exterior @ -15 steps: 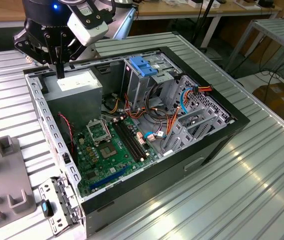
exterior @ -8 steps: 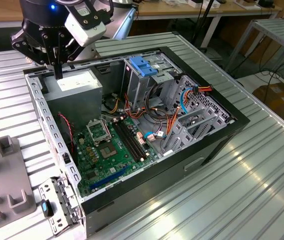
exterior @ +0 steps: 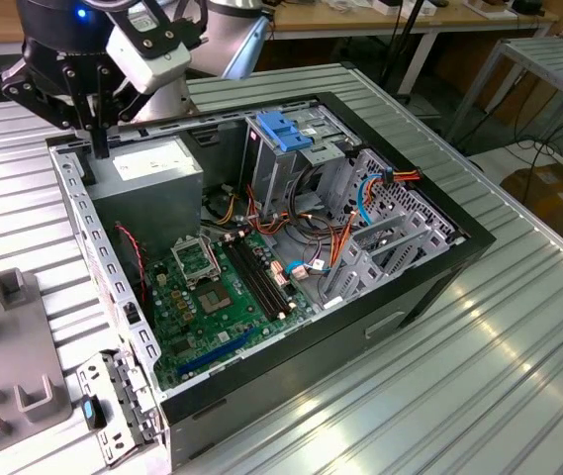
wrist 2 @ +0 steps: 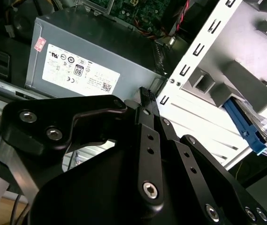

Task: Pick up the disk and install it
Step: 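Reach for the disk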

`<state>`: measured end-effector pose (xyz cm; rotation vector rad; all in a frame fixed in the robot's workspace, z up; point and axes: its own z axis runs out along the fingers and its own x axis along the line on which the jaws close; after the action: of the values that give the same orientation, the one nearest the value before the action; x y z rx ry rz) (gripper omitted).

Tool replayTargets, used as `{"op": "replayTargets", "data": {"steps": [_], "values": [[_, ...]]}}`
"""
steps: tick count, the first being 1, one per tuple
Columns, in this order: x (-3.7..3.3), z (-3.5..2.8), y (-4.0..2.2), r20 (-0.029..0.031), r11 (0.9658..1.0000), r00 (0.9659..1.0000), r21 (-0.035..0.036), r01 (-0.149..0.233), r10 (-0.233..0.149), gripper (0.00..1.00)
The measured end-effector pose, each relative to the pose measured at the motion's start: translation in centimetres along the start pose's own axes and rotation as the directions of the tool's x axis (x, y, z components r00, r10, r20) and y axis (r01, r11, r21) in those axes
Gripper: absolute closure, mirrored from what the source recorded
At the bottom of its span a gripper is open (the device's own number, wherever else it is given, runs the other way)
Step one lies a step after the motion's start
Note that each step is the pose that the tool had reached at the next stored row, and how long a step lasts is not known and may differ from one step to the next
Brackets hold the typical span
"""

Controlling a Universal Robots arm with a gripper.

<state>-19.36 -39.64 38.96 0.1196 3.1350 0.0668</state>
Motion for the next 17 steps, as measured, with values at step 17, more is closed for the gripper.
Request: {"op": "replayTargets", "data": {"steps": [17], "values": [[3.10,0.02,-0.06,-0.0008,1.0000,1.0000,0.0000,0.000,0.000,0.89]]}}
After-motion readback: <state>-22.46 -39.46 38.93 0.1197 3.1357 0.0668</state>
